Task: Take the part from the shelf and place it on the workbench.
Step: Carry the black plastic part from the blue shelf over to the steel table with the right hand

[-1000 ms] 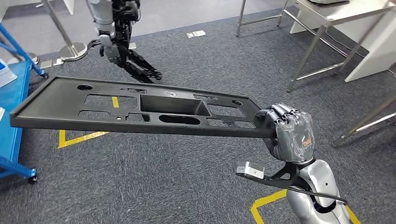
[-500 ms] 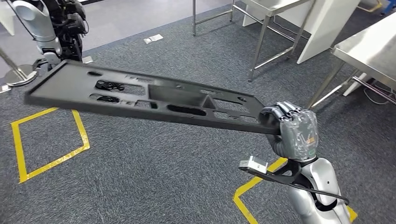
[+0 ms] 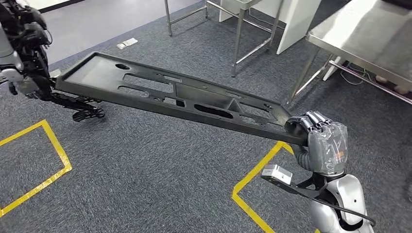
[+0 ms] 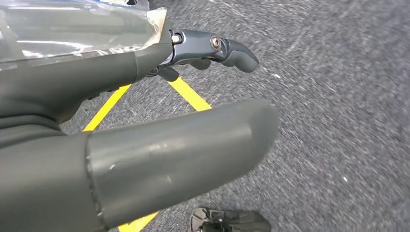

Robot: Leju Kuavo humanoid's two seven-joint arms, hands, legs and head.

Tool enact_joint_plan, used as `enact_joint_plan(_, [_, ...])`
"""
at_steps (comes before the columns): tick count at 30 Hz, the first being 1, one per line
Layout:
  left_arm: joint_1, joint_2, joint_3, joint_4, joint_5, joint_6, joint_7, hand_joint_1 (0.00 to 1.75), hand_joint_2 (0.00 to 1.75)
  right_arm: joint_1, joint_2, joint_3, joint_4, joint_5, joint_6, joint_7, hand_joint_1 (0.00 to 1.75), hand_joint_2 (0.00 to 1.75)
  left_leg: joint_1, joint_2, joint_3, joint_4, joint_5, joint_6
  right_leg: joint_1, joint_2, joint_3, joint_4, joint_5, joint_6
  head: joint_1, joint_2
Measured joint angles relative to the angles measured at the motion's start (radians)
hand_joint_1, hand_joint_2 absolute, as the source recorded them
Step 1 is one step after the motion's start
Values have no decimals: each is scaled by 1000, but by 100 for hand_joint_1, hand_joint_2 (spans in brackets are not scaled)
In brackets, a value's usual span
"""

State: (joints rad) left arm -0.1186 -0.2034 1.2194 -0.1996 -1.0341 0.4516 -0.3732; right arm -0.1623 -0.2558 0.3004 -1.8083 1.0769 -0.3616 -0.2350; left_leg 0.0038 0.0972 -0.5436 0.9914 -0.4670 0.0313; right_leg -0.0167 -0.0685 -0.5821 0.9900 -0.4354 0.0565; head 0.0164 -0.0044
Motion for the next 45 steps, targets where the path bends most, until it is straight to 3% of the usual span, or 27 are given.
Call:
enact_joint_plan(2, [-1,0,-2,0,-3,-1,3,0,0,17,-2,-15,0,-1,-6,0,175,175,-1,18,6,0,-5,-10,5,16,-1,-3,3,-14,-5,0])
enact_joint_plan(3, [-1,1,-4,0,-3,-3,4,0,0,26,-2,-22,0,-2,-8,0,175,175,2,21,6,3,-9,-15,-1,27,-1,-3,5,-20,-7,0])
enact_joint_plan(5, [-2,2,-8,0,-4,-7,3,0,0,41,-2,-36,-4,-3,-18,-1,175,175,9,-16,-10,49,-46,-24,-11,49,-1,-5,9,-35,-15,0])
enact_joint_plan(7, [-1,3,-12,0,-9,-10,2,0,0,61,-1,-55,-10,-1,-29,-4,175,175,13,-76,-65,176,-120,-28,-11,69,-2,-5,11,-48,-25,0])
enact_joint_plan(8, [0,3,-14,0,-11,-11,2,0,0,75,-1,-64,-13,0,-32,-7,175,175,13,-91,-98,247,-151,-28,-9,81,-4,-5,11,-51,-27,0])
enact_joint_plan(9, [1,4,-16,0,-14,-11,2,0,0,90,0,-73,-18,2,-33,-9,175,175,13,-97,-122,293,-165,-27,-7,94,-5,-4,12,-52,-28,0])
enact_joint_plan(10, [2,4,-18,0,-15,-11,2,0,0,107,0,-82,-25,4,-34,-10,175,175,13,-99,-128,302,-156,-25,-5,107,-5,-4,13,-52,-29,0])
enact_joint_plan(12, [2,7,-22,0,-17,-15,-3,0,0,145,-2,-102,-42,9,-38,-12,175,175,14,-114,-83,203,-88,-19,-4,135,-4,-2,13,-51,-30,0])
enact_joint_plan(14, [2,9,-24,0,-17,-20,-10,0,0,180,-5,-122,-61,22,-46,-12,175,175,18,-166,-22,72,-32,-13,-2,159,-7,3,14,-47,-30,0])
enact_joint_plan(16, [0,10,-26,0,-17,-22,-16,0,0,206,-7,-139,-75,41,-52,-11,175,175,15,-191,-2,25,-23,-9,0,182,-17,4,19,-35,-28,0])
enact_joint_plan(18, [-3,8,-27,0,-16,-23,-21,0,0,233,-10,-155,-86,58,-52,-7,175,175,10,-163,0,18,-16,2,-1,199,-27,2,25,-19,-27,0])
enact_joint_plan(20, [-7,4,-27,0,-15,-24,-24,0,0,253,-16,-168,-95,68,-52,-4,175,175,10,-136,4,6,-6,18,2,156,-49,37,7,-13,-21,0])
enact_joint_plan(22, [-9,0,-28,0,-15,-27,-25,0,0,259,-20,-176,-99,70,-49,-2,175,175,8,-105,4,0,-2,26,4,97,-103,149,-48,-17,-11,0])
enact_joint_plan(24, [-10,-3,-28,0,-15,-30,-25,0,0,260,-22,-179,-100,70,-40,1,175,175,5,-72,1,0,-2,27,2,83,-155,268,-94,-14,-5,0])
enact_joint_plan(25, [-11,-4,-29,0,-15,-30,-25,0,0,260,-22,-180,-100,70,-35,2,175,175,5,-56,1,1,-2,26,0,81,-158,285,-97,-8,-4,0])
enact_joint_plan(27, [-14,-7,-32,0,-14,-30,-25,0,0,259,-23,-184,-100,69,-23,4,175,175,5,-30,2,1,-4,23,-5,66,-101,198,-65,11,-1,0])
enact_joint_plan(29, [-19,-11,-36,0,-14,-30,-25,0,0,251,-25,-187,-101,68,-4,8,175,175,2,-8,6,3,-9,15,-4,22,-17,55,-27,17,4,0])
enact_joint_plan(31, [-24,-13,-40,0,-14,-29,-23,0,0,237,-28,-191,-102,60,15,10,175,175,-4,10,10,5,-14,4,3,2,15,-4,-14,3,2,0])
enact_joint_plan(32, [-26,-15,-42,0,-14,-27,-22,0,0,232,-31,-193,-102,54,21,10,175,175,-4,19,12,4,-15,-1,8,12,14,-2,-11,-5,-1,0])
enact_joint_plan(34, [-30,-17,-44,0,-12,-25,-21,0,0,224,-37,-197,-102,39,25,6,175,175,-1,25,13,9,-21,-11,0,35,11,-4,-6,-19,-5,0])
enact_joint_plan(36, [-33,-18,-45,0,-6,-22,-21,0,0,211,-39,-199,-99,30,25,0,175,175,5,-22,-10,66,-61,-20,-11,55,10,-7,0,-35,-12,0])
enact_joint_plan(38, [-33,-18,-45,0,1,-22,-21,0,0,195,-37,-199,-91,27,25,-6,175,175,9,-80,-72,198,-130,-26,-13,76,7,-7,3,-44,-21,0])
enact_joint_plan(40, [-32,-17,-44,0,6,-22,-21,0,0,187,-33,-197,-82,27,25,-11,175,175,9,-98,-125,295,-157,-28,-11,100,6,-7,3,-46,-25,0])
enact_joint_plan(41, [-32,-17,-44,0,8,-22,-21,0,0,184,-31,-196,-78,27,25,-13,175,175,9,-100,-127,291,-140,-27,-10,113,6,-6,3,-45,-26,0])
enact_joint_plan(42, [-32,-17,-44,0,9,-22,-21,0,0,181,-31,-195,-73,26,25,-15,175,175,10,-104,-109,247,-105,-25,-10,126,7,-5,3,-45,-26,0])
enact_joint_plan(43, [-32,-17,-43,0,10,-22,-21,0,0,176,-30,-194,-69,24,25,-17,175,175,12,-118,-79,177,-64,-22,-11,138,7,-2,3,-45,-27,0])
enact_joint_plan(45, [-31,-15,-42,0,14,-21,-21,0,0,163,-30,-193,-61,19,25,-22,175,175,16,-166,-28,59,-16,-19,-7,162,1,4,4,-39,-28,0])
